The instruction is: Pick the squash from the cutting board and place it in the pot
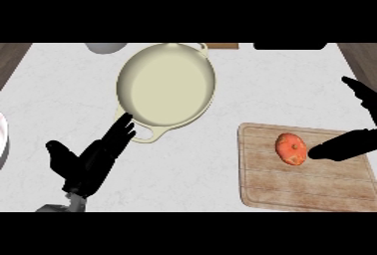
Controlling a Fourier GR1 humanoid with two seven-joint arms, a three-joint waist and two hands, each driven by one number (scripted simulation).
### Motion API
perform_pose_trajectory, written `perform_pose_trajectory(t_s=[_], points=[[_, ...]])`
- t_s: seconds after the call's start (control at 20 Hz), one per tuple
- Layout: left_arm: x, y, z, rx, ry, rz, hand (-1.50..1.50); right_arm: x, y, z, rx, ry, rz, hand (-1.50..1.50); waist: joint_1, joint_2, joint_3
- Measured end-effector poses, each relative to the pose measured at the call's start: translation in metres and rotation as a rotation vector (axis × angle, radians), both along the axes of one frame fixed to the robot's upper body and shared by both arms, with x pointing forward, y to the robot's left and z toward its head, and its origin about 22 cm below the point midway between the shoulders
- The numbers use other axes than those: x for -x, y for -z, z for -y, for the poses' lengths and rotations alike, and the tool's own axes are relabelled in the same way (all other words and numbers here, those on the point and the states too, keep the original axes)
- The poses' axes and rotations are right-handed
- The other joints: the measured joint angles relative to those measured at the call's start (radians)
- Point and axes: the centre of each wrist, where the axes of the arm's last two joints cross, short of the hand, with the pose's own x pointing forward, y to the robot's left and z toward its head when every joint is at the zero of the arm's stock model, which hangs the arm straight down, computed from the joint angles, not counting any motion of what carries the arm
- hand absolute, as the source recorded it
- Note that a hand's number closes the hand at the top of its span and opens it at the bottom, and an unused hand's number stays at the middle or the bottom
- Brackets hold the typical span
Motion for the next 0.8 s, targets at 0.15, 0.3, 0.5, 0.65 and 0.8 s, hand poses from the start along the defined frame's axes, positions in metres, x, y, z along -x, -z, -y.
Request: perform_pose_trajectory(t_s=[0.15,0.3,0.5,0.65,0.8], points=[[0.001,0.002,0.002,-0.005,0.004,-0.003,0.0,-0.004,0.0,-0.008,-0.028,-0.006,0.004,-1.5,0.002,0.001,0.0],[0.001,0.0,0.001,-0.002,0.011,0.003,0.0,-0.01,0.011,-0.017,-0.043,-0.013,-0.009,-1.5,0.004,0.001,0.001],[0.001,-0.001,-0.001,-0.002,0.01,0.009,0.0,-0.017,0.032,-0.024,-0.03,-0.01,-0.043,-1.5,0.005,0.002,0.001],[-0.007,-0.003,0.0,0.003,0.008,0.008,0.0,-0.013,0.05,-0.03,0.006,-0.012,-0.072,-1.5,0.0,0.002,0.001],[-0.006,-0.002,0.002,0.003,0.006,0.001,0.0,-0.011,0.064,-0.031,0.06,0.0,-0.103,-1.5,0.0,0.002,0.001]])
